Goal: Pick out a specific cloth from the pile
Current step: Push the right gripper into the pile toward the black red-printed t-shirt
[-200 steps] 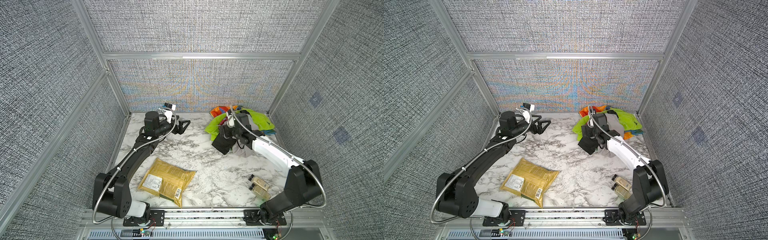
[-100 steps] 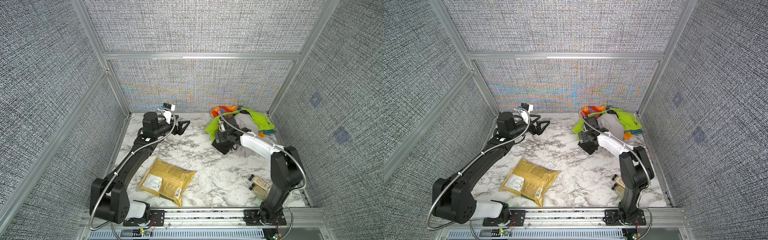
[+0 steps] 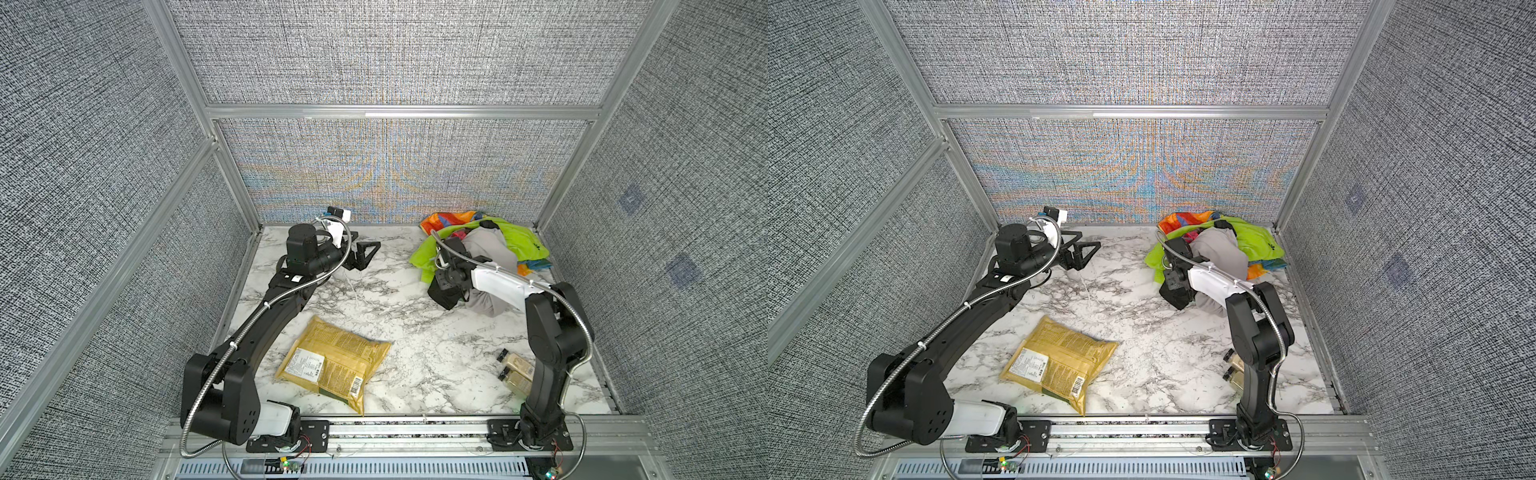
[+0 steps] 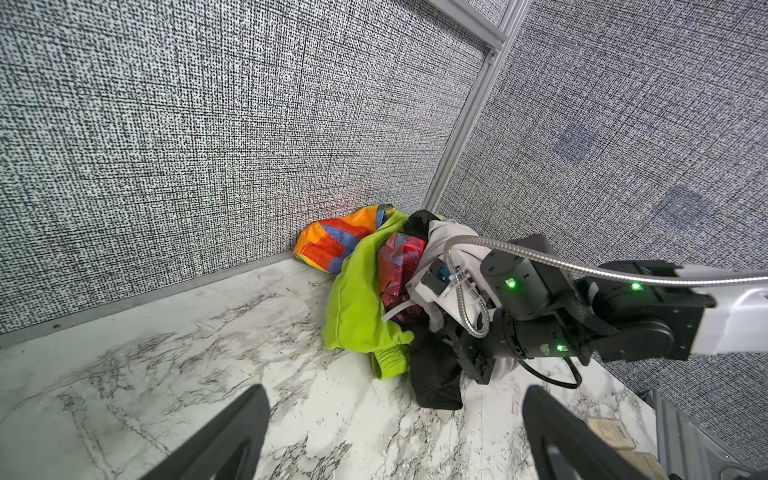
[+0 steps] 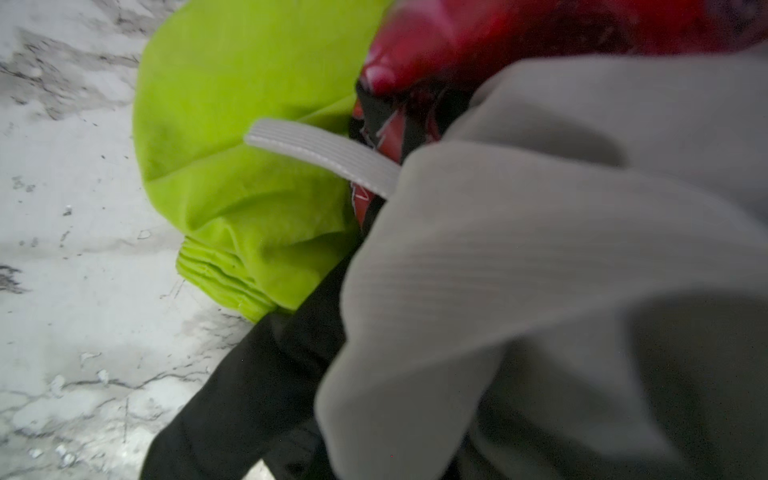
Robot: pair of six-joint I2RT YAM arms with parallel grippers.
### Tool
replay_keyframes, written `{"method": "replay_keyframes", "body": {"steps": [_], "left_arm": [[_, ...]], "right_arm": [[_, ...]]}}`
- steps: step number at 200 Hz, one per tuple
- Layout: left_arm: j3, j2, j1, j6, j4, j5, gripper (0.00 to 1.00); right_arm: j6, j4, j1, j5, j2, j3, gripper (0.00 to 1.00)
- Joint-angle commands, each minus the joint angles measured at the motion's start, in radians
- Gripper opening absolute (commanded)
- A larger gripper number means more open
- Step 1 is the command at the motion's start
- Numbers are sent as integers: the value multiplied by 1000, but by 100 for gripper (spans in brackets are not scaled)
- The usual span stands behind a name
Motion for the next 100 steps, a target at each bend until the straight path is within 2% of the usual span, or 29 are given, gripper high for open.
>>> {"method": "replay_keyframes", "body": {"steps": [1, 17, 45, 100], "left_arm": [[3, 0, 1, -2, 28, 14, 98], [3, 3, 1, -6, 29, 16, 98], [3, 5, 1, -9, 31, 20, 98], [-3, 1, -8, -17, 45, 30, 98]], "right_arm": [[6, 17, -3, 28, -67, 2, 5], [7, 11, -19, 35, -106, 10, 0], [10, -4, -71, 23, -165, 43, 0], [34, -5, -263, -89, -214, 121, 0]]}}
